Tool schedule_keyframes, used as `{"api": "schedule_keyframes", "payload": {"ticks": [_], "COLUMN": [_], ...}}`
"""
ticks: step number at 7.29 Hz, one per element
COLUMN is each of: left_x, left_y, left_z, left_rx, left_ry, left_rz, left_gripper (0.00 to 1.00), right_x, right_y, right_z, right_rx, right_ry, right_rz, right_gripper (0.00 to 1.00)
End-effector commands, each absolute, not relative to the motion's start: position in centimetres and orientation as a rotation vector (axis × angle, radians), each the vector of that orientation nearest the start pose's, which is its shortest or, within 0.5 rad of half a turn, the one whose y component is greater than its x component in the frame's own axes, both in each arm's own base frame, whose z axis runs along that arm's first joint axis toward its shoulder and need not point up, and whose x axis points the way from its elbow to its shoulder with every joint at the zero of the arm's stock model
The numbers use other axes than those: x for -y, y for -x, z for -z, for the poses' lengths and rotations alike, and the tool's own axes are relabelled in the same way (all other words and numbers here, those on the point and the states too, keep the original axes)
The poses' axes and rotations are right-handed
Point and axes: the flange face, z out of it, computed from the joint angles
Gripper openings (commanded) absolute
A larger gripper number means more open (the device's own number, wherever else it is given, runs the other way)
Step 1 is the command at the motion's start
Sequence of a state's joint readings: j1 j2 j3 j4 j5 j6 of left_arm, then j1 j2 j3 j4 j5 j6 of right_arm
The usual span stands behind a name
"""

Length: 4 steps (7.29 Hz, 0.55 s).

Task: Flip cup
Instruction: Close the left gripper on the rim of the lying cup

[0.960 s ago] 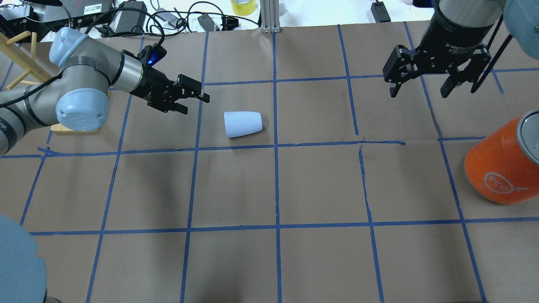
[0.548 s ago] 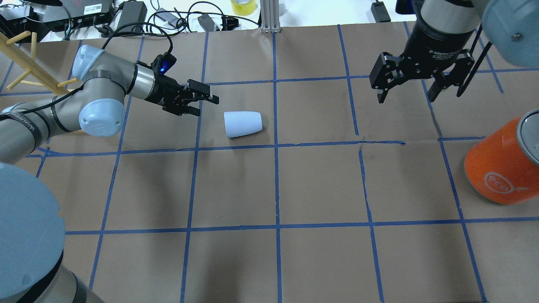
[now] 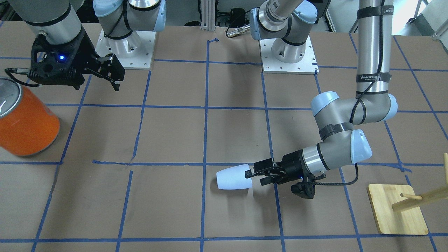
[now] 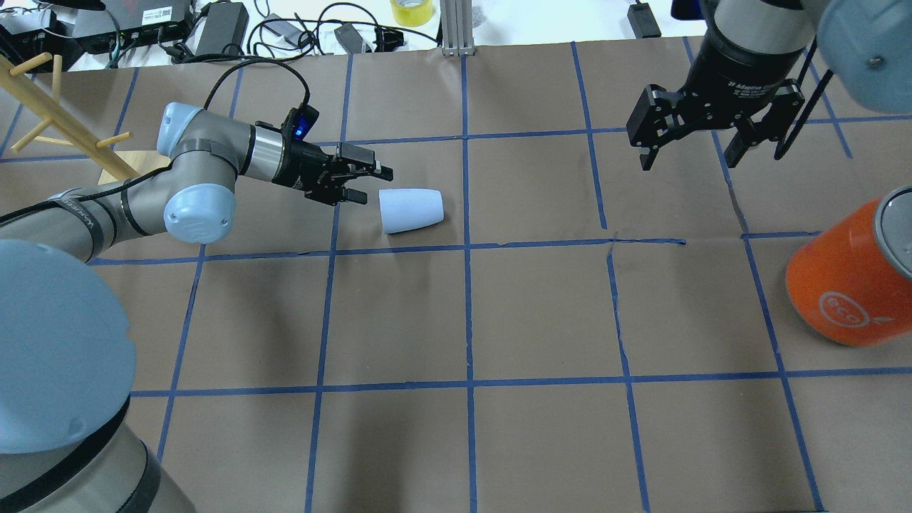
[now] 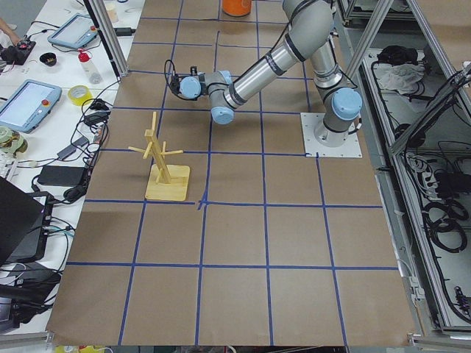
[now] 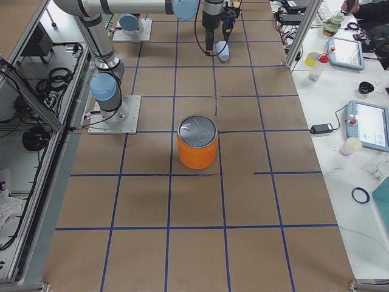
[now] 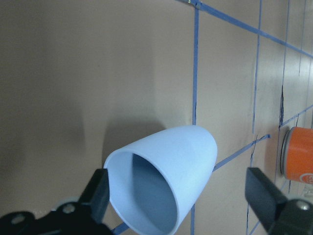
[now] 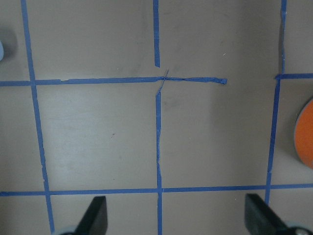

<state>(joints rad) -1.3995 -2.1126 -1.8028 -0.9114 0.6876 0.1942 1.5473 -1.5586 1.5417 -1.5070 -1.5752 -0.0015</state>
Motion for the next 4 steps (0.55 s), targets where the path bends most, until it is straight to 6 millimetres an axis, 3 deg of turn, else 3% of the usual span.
{"api": "schedule_keyframes", "payload": {"ticks": [1,4], "left_x": [61.2,60.9], "left_y": [11.1,12.7], "left_z": [-16.5,-16.7], "left_rx": [2.243,2.198], "left_ry": [-0.05,-0.105], "left_rz": [-0.03,0.013], "left_gripper": [0.98,0.91], "right_x": [49.6,49.7], "right_y": [-12.2,-12.3], "right_z": [-49.1,-49.1], "right_rx": [-3.148,-3.148], "right_ry": [-0.043,-0.043], "right_rz": [-0.063,-0.044], "right_gripper": [1.0,1.0]}}
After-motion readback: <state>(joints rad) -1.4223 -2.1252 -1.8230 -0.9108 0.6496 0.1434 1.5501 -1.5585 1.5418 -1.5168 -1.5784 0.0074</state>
